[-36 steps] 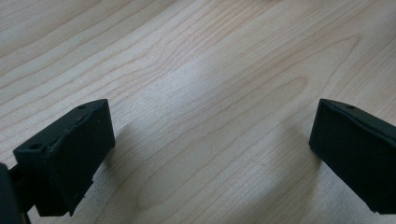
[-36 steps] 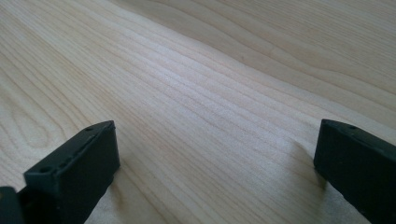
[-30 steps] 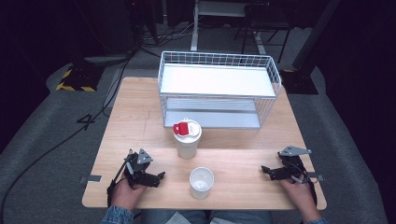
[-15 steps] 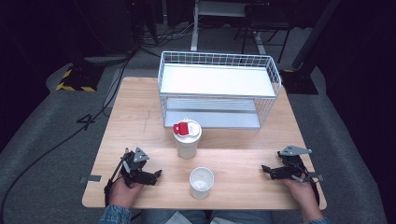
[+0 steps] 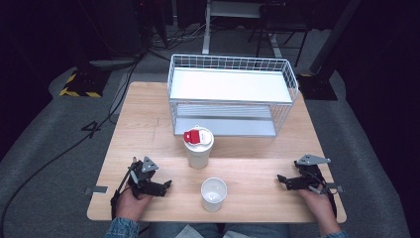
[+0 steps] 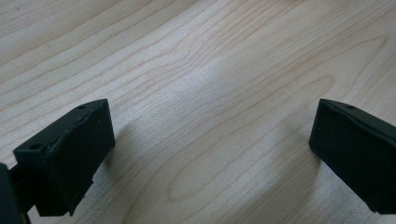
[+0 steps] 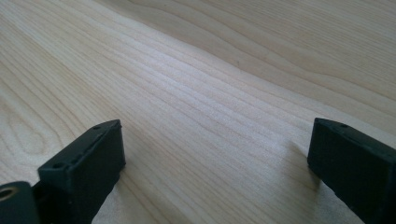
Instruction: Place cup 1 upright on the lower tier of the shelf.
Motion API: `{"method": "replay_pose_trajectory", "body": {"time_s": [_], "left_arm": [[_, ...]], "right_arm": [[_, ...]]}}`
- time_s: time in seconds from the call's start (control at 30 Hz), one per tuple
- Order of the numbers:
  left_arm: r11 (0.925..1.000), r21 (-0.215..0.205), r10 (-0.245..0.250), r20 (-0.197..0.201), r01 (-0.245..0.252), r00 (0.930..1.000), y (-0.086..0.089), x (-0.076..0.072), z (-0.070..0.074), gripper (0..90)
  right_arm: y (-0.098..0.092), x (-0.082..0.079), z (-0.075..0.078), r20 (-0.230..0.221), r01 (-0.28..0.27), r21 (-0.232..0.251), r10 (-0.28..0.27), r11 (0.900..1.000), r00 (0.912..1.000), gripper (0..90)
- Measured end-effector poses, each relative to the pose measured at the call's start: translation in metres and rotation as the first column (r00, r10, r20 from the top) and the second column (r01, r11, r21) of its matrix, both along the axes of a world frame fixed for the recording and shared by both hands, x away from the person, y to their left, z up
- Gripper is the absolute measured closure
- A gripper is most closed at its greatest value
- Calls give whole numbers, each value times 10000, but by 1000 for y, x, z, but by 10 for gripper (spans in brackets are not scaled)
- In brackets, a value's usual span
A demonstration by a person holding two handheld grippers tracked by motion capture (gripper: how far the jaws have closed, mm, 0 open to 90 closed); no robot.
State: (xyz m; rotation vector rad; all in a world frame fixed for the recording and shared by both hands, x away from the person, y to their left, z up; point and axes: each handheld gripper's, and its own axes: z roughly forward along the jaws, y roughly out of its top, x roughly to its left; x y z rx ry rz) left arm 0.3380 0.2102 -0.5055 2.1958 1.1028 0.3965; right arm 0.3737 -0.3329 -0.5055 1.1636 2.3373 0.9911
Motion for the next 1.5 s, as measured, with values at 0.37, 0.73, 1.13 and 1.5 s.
{"method": "replay_pose_trajectory", "body": {"time_s": [0.37,0.73,1.13,1.5], "left_arm": [[9999,-84,85,-29,-85,10000,-1,0,0,6],[10000,7,18,8,-18,10000,0,1,0,6],[9998,-46,201,-47,-201,9998,-1,-1,0,7],[9997,-76,231,-80,-231,9997,-1,-1,0,7]], "right_arm": [[-3,-5,10,264,-118,283,111,9995,9996,71],[15,-22,32,656,-938,884,881,9917,9939,71],[62,-41,52,1177,-2623,1011,2502,9597,9610,71],[123,-60,47,780,-4490,1659,4422,8780,8935,71]]}}
